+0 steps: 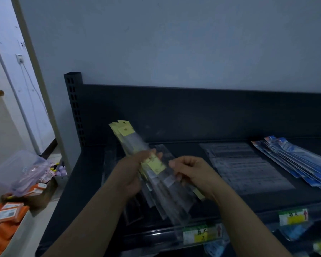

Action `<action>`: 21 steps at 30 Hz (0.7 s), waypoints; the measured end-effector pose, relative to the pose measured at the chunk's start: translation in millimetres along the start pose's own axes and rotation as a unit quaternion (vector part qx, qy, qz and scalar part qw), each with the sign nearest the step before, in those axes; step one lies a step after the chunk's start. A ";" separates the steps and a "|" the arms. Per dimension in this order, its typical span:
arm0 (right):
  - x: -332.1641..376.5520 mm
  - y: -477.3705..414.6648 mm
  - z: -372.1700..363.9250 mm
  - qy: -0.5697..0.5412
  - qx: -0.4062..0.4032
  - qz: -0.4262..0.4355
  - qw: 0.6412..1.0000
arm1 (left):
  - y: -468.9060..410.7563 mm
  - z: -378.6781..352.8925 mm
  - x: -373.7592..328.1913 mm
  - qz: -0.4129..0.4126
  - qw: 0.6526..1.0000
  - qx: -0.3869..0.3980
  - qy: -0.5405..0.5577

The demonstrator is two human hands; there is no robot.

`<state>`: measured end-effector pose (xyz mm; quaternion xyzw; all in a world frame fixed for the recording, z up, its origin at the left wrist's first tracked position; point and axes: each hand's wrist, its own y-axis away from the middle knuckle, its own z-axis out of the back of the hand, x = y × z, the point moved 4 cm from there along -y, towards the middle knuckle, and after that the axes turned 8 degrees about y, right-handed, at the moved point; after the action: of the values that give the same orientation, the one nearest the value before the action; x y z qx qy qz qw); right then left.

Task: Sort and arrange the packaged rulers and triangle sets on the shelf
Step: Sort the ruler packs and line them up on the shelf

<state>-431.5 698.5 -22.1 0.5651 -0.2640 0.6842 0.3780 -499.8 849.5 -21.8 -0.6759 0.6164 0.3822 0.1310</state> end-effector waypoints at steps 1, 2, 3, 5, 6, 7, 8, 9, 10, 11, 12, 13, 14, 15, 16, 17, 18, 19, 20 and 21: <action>-0.3 -1.0 -0.9 0.009 -0.010 0.009 1.000 | 2.4 7.4 -7.5 -0.006 1.000 -0.011 -0.001; -0.4 -2.8 -3.2 0.022 -0.021 0.019 0.999 | 5.1 15.6 -16.3 -0.011 1.000 -0.018 -0.003; -0.2 -5.6 -6.3 0.045 -0.031 0.031 0.998 | 8.6 23.9 -25.9 -0.014 1.000 -0.021 -0.007; 0.8 -11.6 -13.8 0.116 -0.049 0.048 0.991 | 15.3 43.8 -46.7 -0.028 0.998 -0.041 -0.026; 1.0 -14.3 -16.5 0.172 -0.061 0.055 0.982 | 18.0 54.9 -56.2 -0.040 0.997 -0.059 -0.040; 1.9 -16.7 -17.8 0.237 -0.077 0.069 0.966 | 19.7 66.7 -64.4 -0.052 0.994 -0.079 -0.053; 2.2 -19.4 -17.8 0.286 -0.093 0.079 0.950 | 20.3 78.3 -70.0 -0.060 0.991 -0.100 -0.067; 2.2 -21.6 -16.7 0.314 -0.102 0.084 0.940 | 20.4 89.4 -74.3 -0.061 0.987 -0.121 -0.084; 1.2 -23.1 -15.2 0.316 -0.103 0.074 0.940 | 20.6 99.1 -76.6 -0.056 0.983 -0.138 -0.104; 0.3 -23.3 -14.9 0.303 -0.095 0.056 0.947 | 20.7 106.5 -77.1 -0.048 0.980 -0.150 -0.121; -1.3 -23.9 -14.4 0.288 -0.088 0.037 0.953 | 19.9 111.5 -77.0 -0.040 0.979 -0.155 -0.129; -3.3 -25.3 -13.3 0.275 -0.081 0.018 0.958 | 18.3 114.0 -75.7 -0.034 0.979 -0.153 -0.130; -6.1 -27.3 -11.4 0.265 -0.079 0.004 0.961 | 16.0 113.3 -73.4 -0.028 0.981 -0.147 -0.127; -9.1 -28.7 -9.1 0.251 -0.074 -0.008 0.965 | 13.5 108.7 -69.5 -0.022 0.983 -0.133 -0.123; -10.6 -29.0 -8.0 0.236 -0.068 -0.019 0.969 | 9.8 103.4 -63.8 -0.014 0.985 -0.120 -0.119; -11.5 -28.9 -6.8 0.223 -0.062 -0.029 0.972 | 6.0 96.6 -57.6 -0.008 0.987 -0.110 -0.116; -13.0 -29.1 -4.8 0.213 -0.062 -0.040 0.974 | 1.9 88.6 -51.1 -0.004 0.988 -0.105 -0.116; -14.4 -28.9 -1.7 0.203 -0.065 -0.050 0.976 | -2.9 81.1 -45.3 -0.001 0.988 -0.102 -0.118; -15.1 -28.5 1.3 0.190 -0.070 -0.060 0.977 | -7.9 72.4 -39.3 0.004 0.988 -0.095 -0.120; -16.1 -27.6 4.8 0.174 -0.070 -0.070 0.980 | -12.8 63.6 -33.4 0.011 0.988 -0.088 -0.123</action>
<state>-405.0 707.1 -38.5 0.4267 -0.2020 0.7236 0.5036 -508.7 917.8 -45.7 -0.6258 0.5670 0.5165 0.1420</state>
